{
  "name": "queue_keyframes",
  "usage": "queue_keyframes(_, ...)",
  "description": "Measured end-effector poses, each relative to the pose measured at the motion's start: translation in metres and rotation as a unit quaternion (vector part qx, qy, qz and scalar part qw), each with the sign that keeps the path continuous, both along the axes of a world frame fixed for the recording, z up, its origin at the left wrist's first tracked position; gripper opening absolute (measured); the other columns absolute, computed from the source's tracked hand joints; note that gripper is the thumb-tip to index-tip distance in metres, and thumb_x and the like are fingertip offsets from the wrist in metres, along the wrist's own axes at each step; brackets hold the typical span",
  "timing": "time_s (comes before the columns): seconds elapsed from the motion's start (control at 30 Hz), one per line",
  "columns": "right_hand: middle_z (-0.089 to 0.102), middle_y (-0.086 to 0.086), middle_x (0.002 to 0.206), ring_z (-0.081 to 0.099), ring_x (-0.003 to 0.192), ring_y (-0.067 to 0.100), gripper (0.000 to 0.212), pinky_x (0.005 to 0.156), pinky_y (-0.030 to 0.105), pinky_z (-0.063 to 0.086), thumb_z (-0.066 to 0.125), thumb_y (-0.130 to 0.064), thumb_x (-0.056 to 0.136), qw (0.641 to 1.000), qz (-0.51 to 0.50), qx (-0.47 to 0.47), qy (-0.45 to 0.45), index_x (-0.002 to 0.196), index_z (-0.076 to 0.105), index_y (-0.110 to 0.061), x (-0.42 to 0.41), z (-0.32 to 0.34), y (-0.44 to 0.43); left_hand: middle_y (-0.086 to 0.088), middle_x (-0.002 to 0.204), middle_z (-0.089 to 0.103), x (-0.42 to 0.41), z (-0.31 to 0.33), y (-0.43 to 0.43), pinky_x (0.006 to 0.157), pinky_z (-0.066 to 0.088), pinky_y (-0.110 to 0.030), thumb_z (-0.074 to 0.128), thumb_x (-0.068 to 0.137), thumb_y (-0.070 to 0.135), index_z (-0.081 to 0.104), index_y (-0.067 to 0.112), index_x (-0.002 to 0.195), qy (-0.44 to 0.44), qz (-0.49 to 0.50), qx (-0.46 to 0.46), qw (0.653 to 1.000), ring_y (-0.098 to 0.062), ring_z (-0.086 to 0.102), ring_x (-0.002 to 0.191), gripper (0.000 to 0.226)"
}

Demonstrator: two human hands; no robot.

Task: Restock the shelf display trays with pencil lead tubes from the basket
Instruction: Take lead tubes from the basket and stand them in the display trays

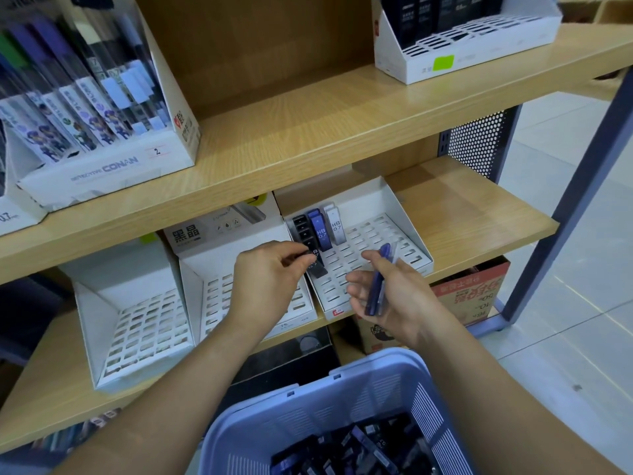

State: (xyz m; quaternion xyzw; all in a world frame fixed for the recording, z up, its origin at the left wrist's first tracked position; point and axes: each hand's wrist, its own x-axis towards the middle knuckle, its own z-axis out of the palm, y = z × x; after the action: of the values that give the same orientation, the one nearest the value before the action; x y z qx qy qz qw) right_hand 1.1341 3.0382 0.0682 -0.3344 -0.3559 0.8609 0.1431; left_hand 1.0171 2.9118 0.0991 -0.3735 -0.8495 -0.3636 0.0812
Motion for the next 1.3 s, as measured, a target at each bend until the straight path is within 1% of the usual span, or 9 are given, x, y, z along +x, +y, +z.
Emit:
queue_keyframes(0.13, 0.072, 0.011, 0.089, 0.069, 0.075, 0.025, 0.027, 0.075, 0.042, 0.059, 0.045, -0.04, 0.102, 1.0, 0.011, 0.013, -0.012, 0.121, 0.058, -0.027, 0.001, -0.001, -0.003, -0.001, 0.101, 0.073, -0.005, 0.0, 0.001, 0.086, 0.047, -0.021, 0.069, 0.086, 0.02, 0.075, 0.015, 0.103, 0.014, -0.014, -0.017, 1.0, -0.011, 0.065, 0.091, 0.018)
queue_keyframes(0.23, 0.075, 0.011, 0.098, 0.071, 0.074, 0.022, 0.028, 0.058, 0.032, 0.058, 0.044, -0.044, 0.101, 0.999, 0.02, 0.039, -0.032, 0.117, 0.061, -0.029, 0.004, -0.002, -0.005, -0.006, 0.104, 0.073, -0.008, -0.001, 0.004, 0.089, 0.051, -0.03, 0.064, 0.09, 0.015, 0.072, 0.012, 0.109, 0.01, -0.014, -0.029, 0.999, -0.018, 0.067, 0.094, 0.021)
queue_keyframes(0.37, 0.076, 0.008, 0.092, 0.063, 0.061, 0.013, 0.025, 0.05, 0.024, 0.052, 0.045, -0.037, 0.102, 0.997, 0.023, 0.052, -0.043, 0.115, 0.064, -0.028, 0.005, -0.003, -0.006, 0.001, 0.086, 0.071, -0.011, -0.002, 0.008, 0.077, 0.052, -0.026, 0.069, 0.086, 0.016, 0.072, 0.016, 0.097, -0.015, 0.009, 0.014, 1.0, -0.011, 0.065, 0.079, 0.012)
queue_keyframes(0.63, 0.076, 0.008, 0.092, 0.056, 0.059, 0.011, 0.024, 0.043, 0.018, 0.041, 0.049, -0.034, 0.102, 0.996, 0.038, 0.065, -0.047, 0.111, 0.067, -0.022, 0.003, -0.01, -0.004, -0.002, 0.099, 0.072, -0.019, -0.004, 0.009, 0.089, 0.045, -0.019, 0.072, 0.082, 0.008, 0.076, 0.014, 0.097, 0.063, -0.039, -0.027, 0.997, -0.012, 0.064, 0.092, 0.017)
queue_keyframes(0.97, 0.074, 0.005, 0.084, 0.057, 0.057, 0.012, 0.024, 0.038, 0.016, 0.03, 0.053, -0.033, 0.099, 0.991, 0.074, 0.107, -0.021, 0.107, 0.07, -0.017, 0.004, -0.008, -0.009, -0.002, 0.112, 0.066, -0.024, -0.005, 0.003, 0.084, 0.033, -0.02, 0.054, 0.091, 0.003, 0.069, 0.019, 0.116, 0.109, -0.045, -0.12, 0.986, -0.025, 0.049, 0.106, 0.033)
queue_keyframes(1.1, 0.072, 0.007, 0.084, 0.056, 0.059, 0.012, 0.018, 0.036, 0.014, 0.028, 0.051, -0.016, 0.1, 0.985, 0.125, 0.118, 0.015, 0.112, 0.064, -0.015, 0.002, -0.002, -0.007, 0.0, 0.121, 0.059, -0.013, 0.002, 0.004, 0.096, 0.041, -0.027, 0.053, 0.09, 0.004, 0.063, 0.02, 0.123, 0.046, -0.041, -0.098, 0.993, -0.019, 0.049, 0.112, 0.038)
queue_keyframes(1.17, 0.073, 0.008, 0.085, 0.055, 0.059, 0.013, 0.018, 0.036, 0.014, 0.025, 0.054, -0.015, 0.098, 0.979, 0.152, 0.128, 0.039, 0.112, 0.065, -0.015, 0.002, 0.003, -0.009, 0.005, 0.111, 0.064, -0.001, 0.01, 0.005, 0.088, 0.048, -0.028, 0.052, 0.092, 0.007, 0.065, 0.021, 0.121, -0.1, -0.051, -0.025, 0.993, -0.011, 0.057, 0.099, 0.034)
queue_keyframes(1.23, 0.074, 0.008, 0.085, 0.055, 0.058, 0.013, 0.015, 0.036, 0.013, 0.022, 0.057, -0.015, 0.096, 0.976, 0.163, 0.136, 0.054, 0.108, 0.066, -0.015, 0.001, 0.008, -0.01, 0.001, 0.094, 0.068, 0.01, 0.018, 0.006, 0.075, 0.053, -0.026, 0.048, 0.096, 0.006, 0.067, 0.016, 0.117, -0.28, -0.076, 0.051, 0.956, -0.01, 0.06, 0.082, 0.03)
queue_keyframes(1.3, 0.074, 0.008, 0.085, 0.056, 0.055, 0.011, 0.015, 0.035, 0.013, 0.022, 0.059, -0.015, 0.094, 0.975, 0.166, 0.14, 0.055, 0.106, 0.068, -0.014, 0.001, 0.011, -0.011, -0.01, 0.09, 0.07, 0.012, 0.025, 0.002, 0.065, 0.053, -0.023, 0.05, 0.094, 0.002, 0.069, 0.013, 0.111, -0.344, -0.072, 0.087, 0.932, -0.014, 0.06, 0.076, 0.028)
